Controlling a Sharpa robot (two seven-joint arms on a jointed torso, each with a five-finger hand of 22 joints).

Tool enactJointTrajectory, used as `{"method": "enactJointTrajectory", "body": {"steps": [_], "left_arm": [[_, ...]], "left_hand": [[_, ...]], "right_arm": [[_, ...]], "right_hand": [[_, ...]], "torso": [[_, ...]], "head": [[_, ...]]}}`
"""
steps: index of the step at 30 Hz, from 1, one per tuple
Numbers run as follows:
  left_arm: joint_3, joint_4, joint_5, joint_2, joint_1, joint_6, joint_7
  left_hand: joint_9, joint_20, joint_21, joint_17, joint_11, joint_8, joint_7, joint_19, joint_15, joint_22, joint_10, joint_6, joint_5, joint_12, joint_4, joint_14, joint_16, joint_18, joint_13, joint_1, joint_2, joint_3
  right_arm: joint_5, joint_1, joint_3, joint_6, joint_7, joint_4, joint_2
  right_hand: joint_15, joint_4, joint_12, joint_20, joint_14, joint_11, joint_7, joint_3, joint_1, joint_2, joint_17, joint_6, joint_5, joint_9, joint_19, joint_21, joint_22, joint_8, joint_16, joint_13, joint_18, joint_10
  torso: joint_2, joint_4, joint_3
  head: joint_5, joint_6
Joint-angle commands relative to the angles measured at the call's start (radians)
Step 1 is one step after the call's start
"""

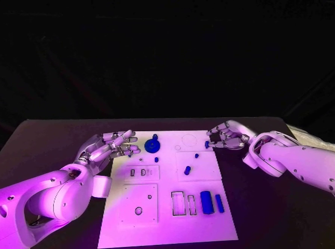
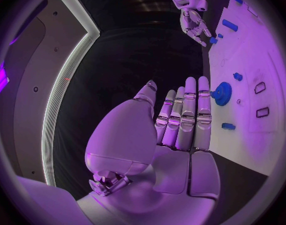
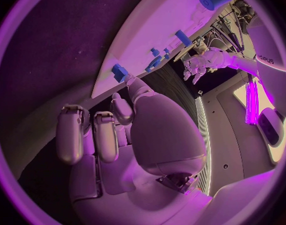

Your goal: Assemble the parts on the task board

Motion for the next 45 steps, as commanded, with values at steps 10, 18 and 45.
{"method": "enactJointTrajectory", "body": {"steps": [10,18,45], "left_arm": [[0.000,-0.003,0.000,0.001,0.000,0.017,0.012],[0.000,-0.003,0.000,0.001,0.000,0.011,0.014],[0.000,-0.002,0.000,0.001,0.000,0.011,0.015]], "left_hand": [[-0.001,0.006,-0.004,0.001,0.003,-0.005,0.004,0.003,0.000,-0.002,-0.004,-0.002,-0.005,-0.004,-0.007,-0.005,-0.006,0.009,-0.001,0.007,0.003,0.001],[-0.001,0.006,-0.004,0.002,0.003,-0.004,0.004,0.003,0.000,-0.002,-0.004,-0.002,-0.005,-0.004,-0.008,-0.005,-0.007,0.009,-0.001,0.008,0.004,0.001],[-0.001,0.006,-0.005,0.003,0.003,-0.004,0.004,0.003,0.000,-0.002,-0.003,-0.002,-0.005,-0.004,-0.009,-0.005,-0.007,0.009,-0.001,0.008,0.004,0.002]], "right_arm": [[-0.006,-0.010,0.000,0.047,-0.007,-0.006,0.008],[-0.006,-0.014,0.000,0.049,-0.007,-0.013,0.017],[-0.006,-0.022,0.000,0.053,-0.022,-0.033,0.037]], "right_hand": [[0.002,-0.001,-0.001,0.003,0.082,0.000,-0.002,-0.006,-0.005,-0.011,0.147,-0.007,-0.009,-0.001,0.002,0.005,-0.001,-0.004,0.005,0.001,-0.009,-0.002],[0.002,-0.001,0.006,0.004,0.082,0.000,-0.003,-0.006,-0.006,-0.004,0.149,-0.002,-0.010,0.001,0.003,0.006,0.000,-0.001,0.006,0.008,-0.009,0.004],[-0.008,-0.024,0.024,-0.004,0.083,-0.013,-0.016,0.026,0.010,0.038,0.152,0.068,-0.043,0.011,0.005,0.009,0.005,0.030,0.007,0.027,-0.010,0.020]], "torso": [[-0.001,-0.0003,-0.0007],[-0.001,-0.0003,-0.0015],[-0.001,-0.0004,-0.0011]], "head": [[-0.004,-0.004],[-0.005,-0.003],[-0.006,-0.008]]}}
